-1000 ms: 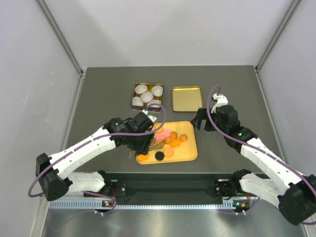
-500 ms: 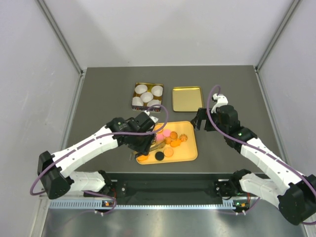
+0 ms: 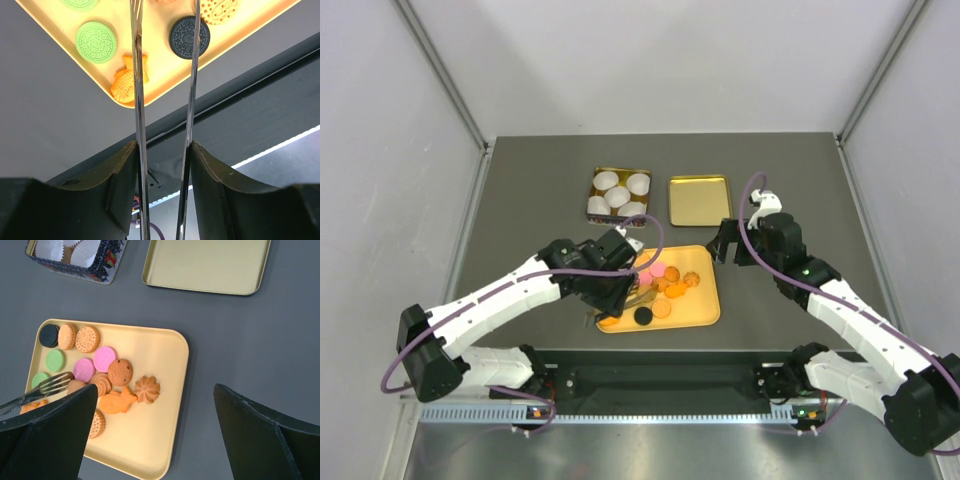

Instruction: Pack the cookies

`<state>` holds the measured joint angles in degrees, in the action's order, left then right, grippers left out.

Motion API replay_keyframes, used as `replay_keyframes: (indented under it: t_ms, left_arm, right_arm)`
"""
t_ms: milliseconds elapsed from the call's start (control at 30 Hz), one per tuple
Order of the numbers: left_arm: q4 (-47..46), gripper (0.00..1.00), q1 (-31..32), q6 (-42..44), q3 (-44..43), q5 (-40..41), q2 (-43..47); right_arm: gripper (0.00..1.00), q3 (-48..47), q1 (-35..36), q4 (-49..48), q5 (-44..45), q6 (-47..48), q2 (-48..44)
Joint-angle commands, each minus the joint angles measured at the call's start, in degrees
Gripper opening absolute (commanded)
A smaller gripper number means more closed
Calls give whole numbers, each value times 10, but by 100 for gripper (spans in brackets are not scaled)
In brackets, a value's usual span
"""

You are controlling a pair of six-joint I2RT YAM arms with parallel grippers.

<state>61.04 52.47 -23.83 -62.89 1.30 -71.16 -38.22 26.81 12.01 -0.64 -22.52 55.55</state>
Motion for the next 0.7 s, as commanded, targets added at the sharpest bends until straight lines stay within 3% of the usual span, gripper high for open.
replay_keyframes:
  t_ms: [0, 667]
  left_arm:
    - [5, 49, 14, 1, -22, 20, -1]
    - [34, 46, 56, -14, -30, 91, -26]
  right_arm:
    - [100, 4, -6, -20, 5, 6, -14]
    - [100, 4, -5, -19, 4, 6, -16]
